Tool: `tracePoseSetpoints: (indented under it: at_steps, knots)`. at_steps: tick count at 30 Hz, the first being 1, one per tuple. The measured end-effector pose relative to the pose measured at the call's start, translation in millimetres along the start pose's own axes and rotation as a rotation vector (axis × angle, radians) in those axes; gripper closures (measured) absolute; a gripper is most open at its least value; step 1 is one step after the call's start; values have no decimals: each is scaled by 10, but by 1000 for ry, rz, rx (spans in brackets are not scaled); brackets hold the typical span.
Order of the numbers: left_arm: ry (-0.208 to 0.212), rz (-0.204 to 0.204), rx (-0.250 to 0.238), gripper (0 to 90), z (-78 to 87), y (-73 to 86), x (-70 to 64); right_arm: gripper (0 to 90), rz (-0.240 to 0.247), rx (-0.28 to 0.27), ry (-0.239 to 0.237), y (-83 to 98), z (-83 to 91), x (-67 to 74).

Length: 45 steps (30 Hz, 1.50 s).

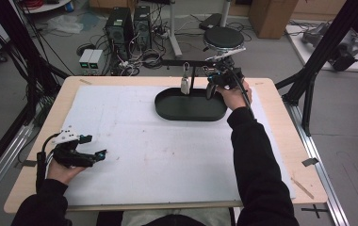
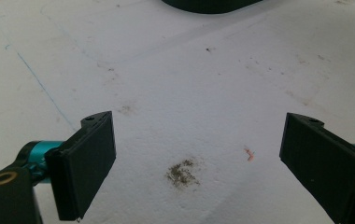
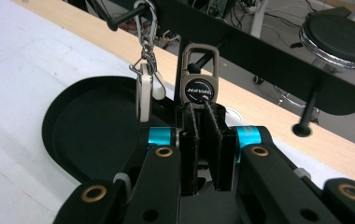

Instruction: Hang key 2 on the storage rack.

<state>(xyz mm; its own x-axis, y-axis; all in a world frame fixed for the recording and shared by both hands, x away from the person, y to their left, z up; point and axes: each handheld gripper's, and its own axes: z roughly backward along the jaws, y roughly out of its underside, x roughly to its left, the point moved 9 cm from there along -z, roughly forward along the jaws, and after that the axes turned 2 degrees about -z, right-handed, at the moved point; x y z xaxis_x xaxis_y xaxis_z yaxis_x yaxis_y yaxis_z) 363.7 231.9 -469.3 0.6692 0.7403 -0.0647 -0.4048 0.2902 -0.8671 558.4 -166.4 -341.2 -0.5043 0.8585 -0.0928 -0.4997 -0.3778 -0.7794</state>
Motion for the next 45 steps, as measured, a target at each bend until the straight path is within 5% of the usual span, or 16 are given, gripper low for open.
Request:
tracePoseSetpoints:
  at_steps: [6, 15, 24, 25, 26, 28, 31, 35, 38, 45]
  knots:
    - [0, -2, 0, 111, -1, 0, -3, 846, 45, 50, 74, 53, -166, 20]
    - [4, 0, 0, 111, -9, 3, 4, 845, -51, -16, 18, 6, -288, -65]
    - [2, 3, -2, 111, -10, 2, 7, 819, -65, -27, 5, 27, -384, -126]
    - [1, 2, -1, 111, -9, 4, 10, 648, -69, -36, 19, 32, -386, -141]
    - [1, 2, 1, 111, -9, 6, 12, 648, -69, -36, 19, 32, -386, -141]
    - [1, 1, 1, 111, -11, 8, 13, 500, -94, -37, -40, 44, -382, -84]
    - [3, 1, 4, 111, -12, 13, 11, 293, -70, 5, -34, 115, -403, -38]
    - [1, 3, 0, 111, -1, 11, 13, 101, -101, 15, -71, 204, -411, -17]
    - [2, 3, -1, 111, -4, 9, 9, 5, -127, 38, -118, 255, -402, 6]
    - [0, 2, -2, 111, 9, 7, 5, 8, -130, 48, -170, 266, -242, 89]
